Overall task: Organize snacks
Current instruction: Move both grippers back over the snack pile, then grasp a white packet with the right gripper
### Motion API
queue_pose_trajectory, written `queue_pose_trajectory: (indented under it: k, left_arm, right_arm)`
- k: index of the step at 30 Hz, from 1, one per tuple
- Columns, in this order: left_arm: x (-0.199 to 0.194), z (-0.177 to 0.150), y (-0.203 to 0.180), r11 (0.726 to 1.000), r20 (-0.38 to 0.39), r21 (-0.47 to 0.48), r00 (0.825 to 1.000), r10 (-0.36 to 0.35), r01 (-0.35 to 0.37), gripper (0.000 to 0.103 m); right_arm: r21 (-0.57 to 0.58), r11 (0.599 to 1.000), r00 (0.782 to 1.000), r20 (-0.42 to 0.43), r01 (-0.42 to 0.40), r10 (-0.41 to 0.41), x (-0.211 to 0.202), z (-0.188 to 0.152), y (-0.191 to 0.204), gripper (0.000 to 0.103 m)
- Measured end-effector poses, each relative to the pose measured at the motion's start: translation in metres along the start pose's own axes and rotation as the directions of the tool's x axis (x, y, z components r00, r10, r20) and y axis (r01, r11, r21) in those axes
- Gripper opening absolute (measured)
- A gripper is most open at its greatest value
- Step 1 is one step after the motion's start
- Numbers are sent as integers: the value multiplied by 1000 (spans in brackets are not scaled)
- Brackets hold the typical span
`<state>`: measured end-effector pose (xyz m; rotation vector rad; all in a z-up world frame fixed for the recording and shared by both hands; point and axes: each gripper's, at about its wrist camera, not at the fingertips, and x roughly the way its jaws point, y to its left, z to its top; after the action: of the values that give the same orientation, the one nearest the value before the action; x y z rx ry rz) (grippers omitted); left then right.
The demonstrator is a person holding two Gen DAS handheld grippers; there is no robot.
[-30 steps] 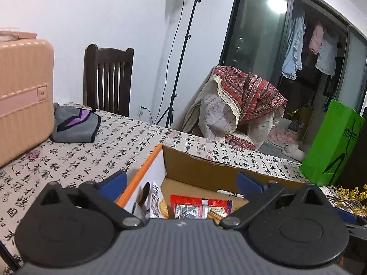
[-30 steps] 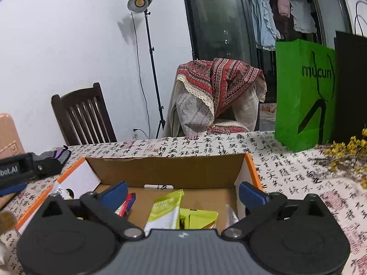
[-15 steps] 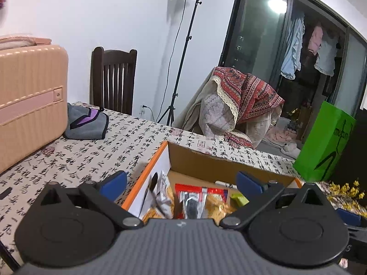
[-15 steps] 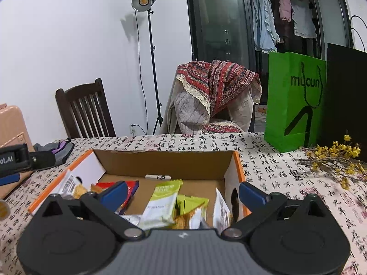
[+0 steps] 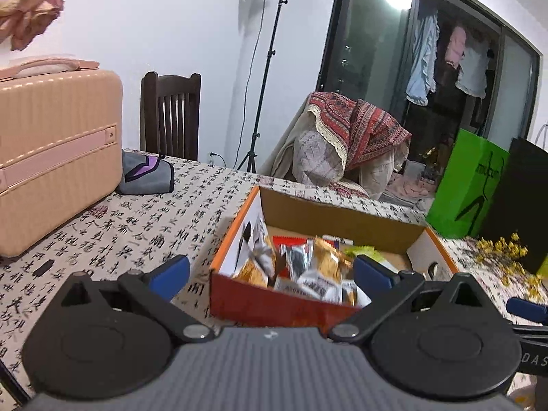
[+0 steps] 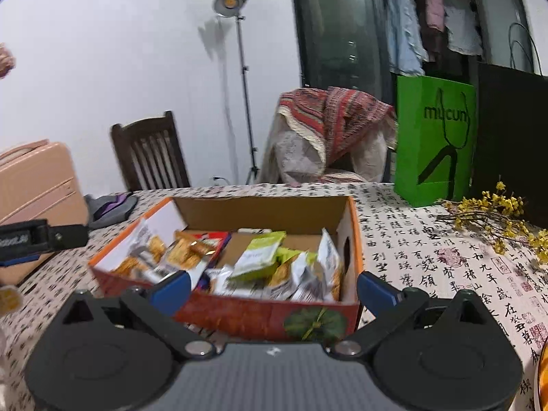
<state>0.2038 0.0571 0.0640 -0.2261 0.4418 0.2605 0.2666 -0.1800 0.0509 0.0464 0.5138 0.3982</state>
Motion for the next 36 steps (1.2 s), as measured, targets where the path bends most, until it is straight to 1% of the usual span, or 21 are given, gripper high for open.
queue_pose_trajectory:
  k: [3, 7, 12, 17, 19, 23, 28, 31, 33, 34, 35, 36]
  left_arm:
    - [-10, -10, 3, 999, -20, 31, 1000, -14, 15, 103]
    - [-20, -24, 8, 998, -35, 48, 999, -31, 32, 103]
    - [-32, -45, 18, 997, -51, 70, 998, -43, 46, 103]
    - [-39, -65, 31, 994, -76, 87, 995, -57, 64, 103]
    - [-40, -73, 37, 993, -89, 100, 994, -59, 68, 103]
    - [-37, -89, 53, 992, -113, 117, 993, -40, 54, 103]
    - [-32, -101, 74, 995, -130, 82, 990, -50, 61, 103]
    - [-28, -102, 82, 997, -137, 44, 989, -54, 60, 103]
    - [-27, -102, 85, 997, -138, 25, 988, -71, 75, 103]
    - [-27, -102, 86, 997, -140, 19, 987, -77, 81, 103]
    - [-27, -102, 87, 996, -140, 13, 987, -81, 83, 103]
    - [-27, -101, 87, 996, -139, 8, 987, -83, 85, 103]
  right_arm:
    - [-8, 1000, 1000, -7, -24, 24, -13, -12, 1, 103]
    - [-1, 997, 997, -32, -71, 71, -26, -26, 3, 103]
    - [-28, 995, 994, -64, -92, 90, -39, -45, 11, 103]
    - [-59, 992, 988, -116, -113, 106, -44, -66, 23, 103]
    - [-77, 990, 985, -140, -115, 103, -43, -74, 27, 103]
    - [-128, 985, 975, -201, -117, 89, -33, -85, 40, 103]
    - [-203, 972, 963, -261, -118, 62, -12, -89, 57, 101]
    - [-242, 965, 958, -285, -103, 31, 4, -88, 63, 95]
    - [-239, 966, 953, -301, -103, 27, 14, -87, 64, 91]
    - [-224, 967, 953, -301, -117, 46, 17, -86, 62, 89]
    - [-210, 968, 950, -304, -139, 70, 20, -85, 61, 83]
    - [-173, 970, 945, -306, -173, 115, 23, -84, 57, 79]
